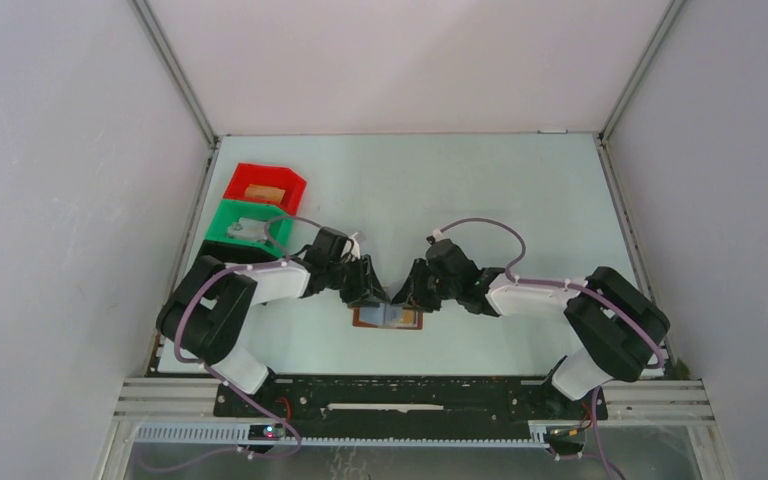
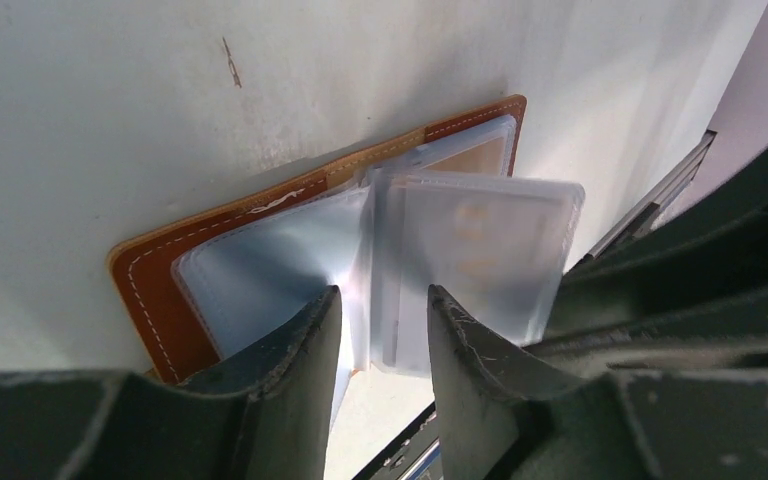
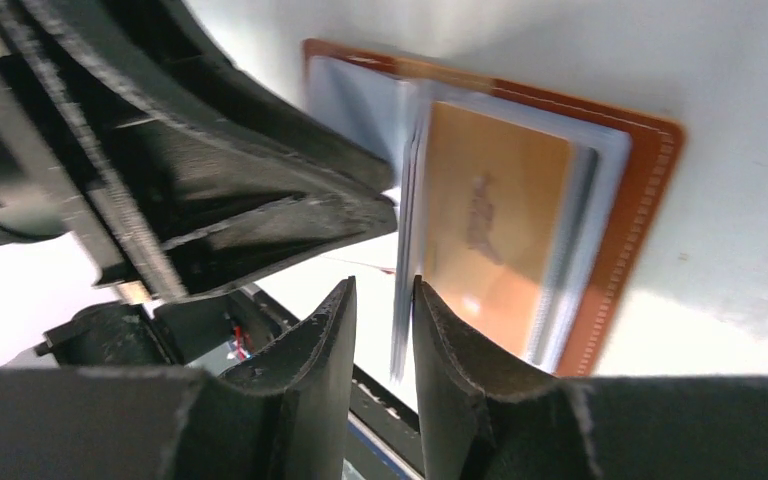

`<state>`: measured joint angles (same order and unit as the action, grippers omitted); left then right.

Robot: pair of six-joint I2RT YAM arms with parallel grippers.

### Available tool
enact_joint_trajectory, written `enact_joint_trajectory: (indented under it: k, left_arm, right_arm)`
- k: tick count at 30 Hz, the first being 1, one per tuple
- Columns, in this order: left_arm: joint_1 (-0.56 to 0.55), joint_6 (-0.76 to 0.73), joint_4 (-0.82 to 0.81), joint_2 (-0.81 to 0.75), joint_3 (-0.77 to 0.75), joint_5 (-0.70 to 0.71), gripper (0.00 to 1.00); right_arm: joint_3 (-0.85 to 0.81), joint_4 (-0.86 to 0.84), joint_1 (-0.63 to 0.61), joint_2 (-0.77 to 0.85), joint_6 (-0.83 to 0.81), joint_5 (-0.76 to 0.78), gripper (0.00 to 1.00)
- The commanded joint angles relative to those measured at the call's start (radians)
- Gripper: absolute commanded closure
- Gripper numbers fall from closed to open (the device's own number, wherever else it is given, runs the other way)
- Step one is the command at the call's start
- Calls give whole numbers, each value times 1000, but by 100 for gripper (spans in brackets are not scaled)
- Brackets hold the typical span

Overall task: Take the credit cards out of the card holder
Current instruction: Remove the credit card from the card holder.

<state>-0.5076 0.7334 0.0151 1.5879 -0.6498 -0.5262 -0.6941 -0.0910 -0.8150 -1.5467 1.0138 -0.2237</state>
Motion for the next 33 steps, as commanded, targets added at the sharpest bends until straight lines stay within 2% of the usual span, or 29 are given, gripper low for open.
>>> enact_joint_trajectory:
  k: [1, 4, 8, 16, 21, 25, 26, 27, 28, 33]
  left_arm:
    - [2, -20, 31, -11, 28, 53, 57]
    - [9, -14, 50, -51, 19, 41, 57]
    - [80, -2, 84, -106, 7, 14, 56]
    - [197, -11, 333, -302, -90, 160, 55]
    - [206, 7, 368, -397, -103, 228, 53]
    - [170, 7, 352, -416, -105, 217, 52]
    - [149, 2, 350, -414, -106, 216, 42]
    - [130, -3, 347, -407, -106, 209, 36]
    - [109, -3, 342, -395, -105, 200, 36]
    - [69, 36, 228, -332, -31, 125, 54]
  right_arm:
    - [-74, -26, -21, 8, -33, -14, 64]
    - [-102, -24, -31, -2, -41, -21, 64]
    - [-147, -18, -48, -37, -56, -31, 63]
    - [-206, -54, -63, -144, -52, -75, 62]
    - [-231, -45, -64, -174, -55, -101, 61]
    - [-212, 21, -61, -109, -83, -13, 61]
    - [-195, 25, -56, -90, -80, 5, 61]
    - [-175, 22, -50, -77, -69, 19, 61]
    - [-156, 15, -41, -68, -53, 28, 62]
    - [-99, -48, -6, -102, 26, -17, 70]
